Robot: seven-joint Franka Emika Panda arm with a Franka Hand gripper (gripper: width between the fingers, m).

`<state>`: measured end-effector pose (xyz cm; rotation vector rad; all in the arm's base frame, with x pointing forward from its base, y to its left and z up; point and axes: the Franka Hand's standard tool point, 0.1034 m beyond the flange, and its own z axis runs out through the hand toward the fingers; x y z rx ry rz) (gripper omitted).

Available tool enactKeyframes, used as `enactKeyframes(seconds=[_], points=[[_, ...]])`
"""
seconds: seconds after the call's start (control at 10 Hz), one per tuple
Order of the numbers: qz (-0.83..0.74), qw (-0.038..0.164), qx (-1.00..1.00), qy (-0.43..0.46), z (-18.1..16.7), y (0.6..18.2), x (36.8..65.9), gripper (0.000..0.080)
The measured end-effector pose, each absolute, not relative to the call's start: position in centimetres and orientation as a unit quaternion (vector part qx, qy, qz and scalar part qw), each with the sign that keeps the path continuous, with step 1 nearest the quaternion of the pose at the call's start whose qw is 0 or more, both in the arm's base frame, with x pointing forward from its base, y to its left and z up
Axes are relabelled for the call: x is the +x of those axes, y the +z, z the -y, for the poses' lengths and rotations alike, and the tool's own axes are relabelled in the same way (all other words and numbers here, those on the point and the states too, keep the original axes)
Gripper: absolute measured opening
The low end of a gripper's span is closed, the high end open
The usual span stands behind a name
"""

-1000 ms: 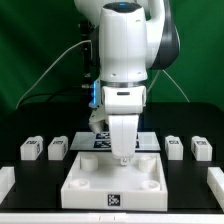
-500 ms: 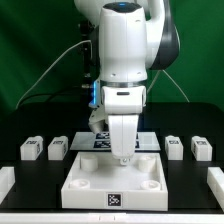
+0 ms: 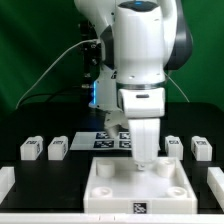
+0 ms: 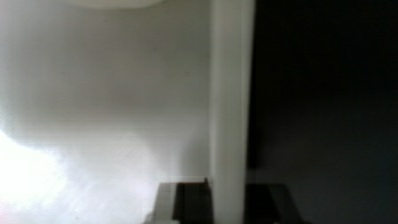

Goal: Assemble one leg

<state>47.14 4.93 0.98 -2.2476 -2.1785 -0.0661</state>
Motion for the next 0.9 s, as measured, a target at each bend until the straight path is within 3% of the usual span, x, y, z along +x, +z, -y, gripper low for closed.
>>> enactKeyframes(seconds=[0.3,0.9], points=[[0.693,0.005,-0.720,-0.034,-8.2,0.9,48.9,0.0058],[0.697,0.002,-0.717,-0.037,-8.0,0.9,49.3,0.0064]])
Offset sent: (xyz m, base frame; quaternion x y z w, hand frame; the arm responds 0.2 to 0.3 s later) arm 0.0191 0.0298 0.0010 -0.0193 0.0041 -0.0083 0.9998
